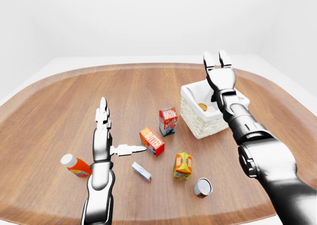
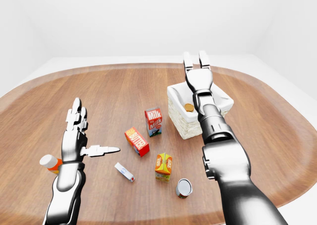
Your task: Pick up the alphabet soup and the tomato sauce, and put them in the basket.
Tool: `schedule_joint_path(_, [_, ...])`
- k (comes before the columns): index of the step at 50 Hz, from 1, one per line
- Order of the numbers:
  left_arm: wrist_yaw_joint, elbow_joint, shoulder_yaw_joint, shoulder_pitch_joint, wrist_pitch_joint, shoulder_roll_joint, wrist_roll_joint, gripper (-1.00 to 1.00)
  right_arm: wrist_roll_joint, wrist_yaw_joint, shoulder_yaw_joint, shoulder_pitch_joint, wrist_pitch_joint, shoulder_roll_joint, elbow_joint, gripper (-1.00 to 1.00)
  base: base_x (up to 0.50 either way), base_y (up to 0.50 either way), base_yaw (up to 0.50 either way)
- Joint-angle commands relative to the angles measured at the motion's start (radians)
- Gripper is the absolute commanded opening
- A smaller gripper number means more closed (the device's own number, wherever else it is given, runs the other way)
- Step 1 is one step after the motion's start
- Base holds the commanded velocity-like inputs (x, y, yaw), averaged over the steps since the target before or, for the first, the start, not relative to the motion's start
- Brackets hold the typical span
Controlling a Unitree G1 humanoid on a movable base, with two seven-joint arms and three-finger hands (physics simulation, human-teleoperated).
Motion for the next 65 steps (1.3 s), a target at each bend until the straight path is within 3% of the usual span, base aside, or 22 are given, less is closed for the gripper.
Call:
schedule_joint_path(1, [-0.001,-0.010,0.000,0.004,0.000,0.000,0.000,1.00,0.008,0.000,-0.004,-0.010,-0.013,-0.001,-0.014,1.00,0.00,0.00,0.00])
schedule_joint_path(7, [-0.002,-0.012,-0.001,0.006,0.000,-0.001,0.000,1.00,0.047,0.000,-0.022,-0.025,-0.040,-0.004,-0.026,1.00,0.00,0.00,0.00])
schedule_joint_path(11, [-0.002,-0.014,-0.001,0.006,0.000,-0.001,0.001,1.00,0.077,0.000,-0.030,-0.036,-0.040,-0.011,-0.035,1.00,0.00,0.00,0.00])
schedule_joint_path(17, [-0.002,-0.016,-0.002,0.007,0.000,-0.001,0.001,1.00,0.224,0.000,-0.083,-0.033,-0.040,-0.002,-0.047,1.00,0.00,0.00,0.00])
schedule_joint_path(25, [-0.001,-0.017,-0.001,0.007,0.000,-0.001,0.001,1.00,0.368,0.000,-0.086,-0.013,-0.040,0.005,-0.065,1.00,0.00,0.00,0.00])
schedule_joint_path(47, [0.004,-0.007,0.003,0.000,0.000,0.000,-0.001,1.00,0.530,0.000,-0.095,0.063,-0.040,0.004,-0.096,1.00,0.00,0.00,0.00])
schedule_joint_path(65, [0.002,-0.013,0.002,-0.002,0.000,0.000,0.000,1.00,0.648,0.000,-0.127,0.135,-0.040,0.025,-0.308,1.00,0.00,0.00,0.00])
